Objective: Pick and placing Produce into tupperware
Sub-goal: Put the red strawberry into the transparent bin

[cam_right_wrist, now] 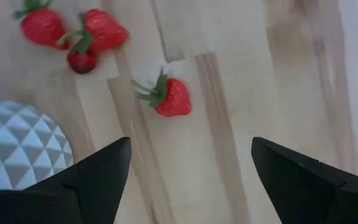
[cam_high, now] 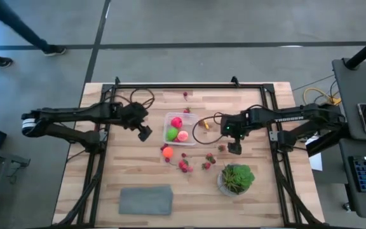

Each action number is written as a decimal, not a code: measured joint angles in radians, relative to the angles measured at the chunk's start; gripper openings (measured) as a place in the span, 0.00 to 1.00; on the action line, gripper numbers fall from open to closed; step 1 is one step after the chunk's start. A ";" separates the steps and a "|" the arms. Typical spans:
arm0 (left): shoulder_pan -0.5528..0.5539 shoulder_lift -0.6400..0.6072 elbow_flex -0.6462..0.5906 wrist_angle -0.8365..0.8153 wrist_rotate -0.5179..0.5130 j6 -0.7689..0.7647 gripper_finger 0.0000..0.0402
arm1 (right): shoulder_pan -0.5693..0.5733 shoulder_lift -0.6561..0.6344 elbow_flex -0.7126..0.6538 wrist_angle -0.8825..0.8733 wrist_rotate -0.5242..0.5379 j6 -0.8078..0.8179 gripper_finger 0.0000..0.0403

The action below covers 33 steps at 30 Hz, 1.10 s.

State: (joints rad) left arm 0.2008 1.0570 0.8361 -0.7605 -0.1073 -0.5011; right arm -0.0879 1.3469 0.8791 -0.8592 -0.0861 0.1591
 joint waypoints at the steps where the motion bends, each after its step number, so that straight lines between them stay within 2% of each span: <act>1: 0.000 -0.017 -0.034 0.008 -0.039 -0.016 0.83 | 0.000 0.009 0.000 0.001 -0.004 0.038 0.81; 4: 0.002 -0.066 -0.129 0.033 -0.137 -0.045 0.83 | -0.006 0.047 0.007 -0.002 -0.032 0.163 0.81; 11: 0.002 -0.132 -0.330 0.062 -0.294 -0.044 0.83 | -0.023 0.137 0.072 -0.017 -0.126 0.519 0.81; 16: 0.009 -0.152 -0.434 0.234 -0.305 0.005 0.83 | -0.020 0.176 0.124 -0.047 -0.192 0.629 0.81; 19: 0.022 -0.151 -0.462 0.250 -0.289 0.064 0.83 | -0.007 0.193 0.158 -0.054 -0.202 0.590 0.81; 21: 0.033 -0.148 -0.471 0.300 -0.267 0.081 0.83 | 0.001 0.210 0.175 -0.069 -0.194 0.507 0.81; 27: 0.057 -0.145 -0.481 0.369 -0.187 0.098 0.83 | 0.014 0.254 0.203 -0.084 -0.094 0.079 0.81; 33: 0.058 -0.136 -0.465 0.390 -0.146 0.094 0.83 | 0.007 0.304 0.184 -0.087 -0.070 -0.007 0.81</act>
State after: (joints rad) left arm 0.2584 0.9211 0.3708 -0.3702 -0.2536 -0.4073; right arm -0.0812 1.6506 1.0628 -0.9461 -0.1558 0.1523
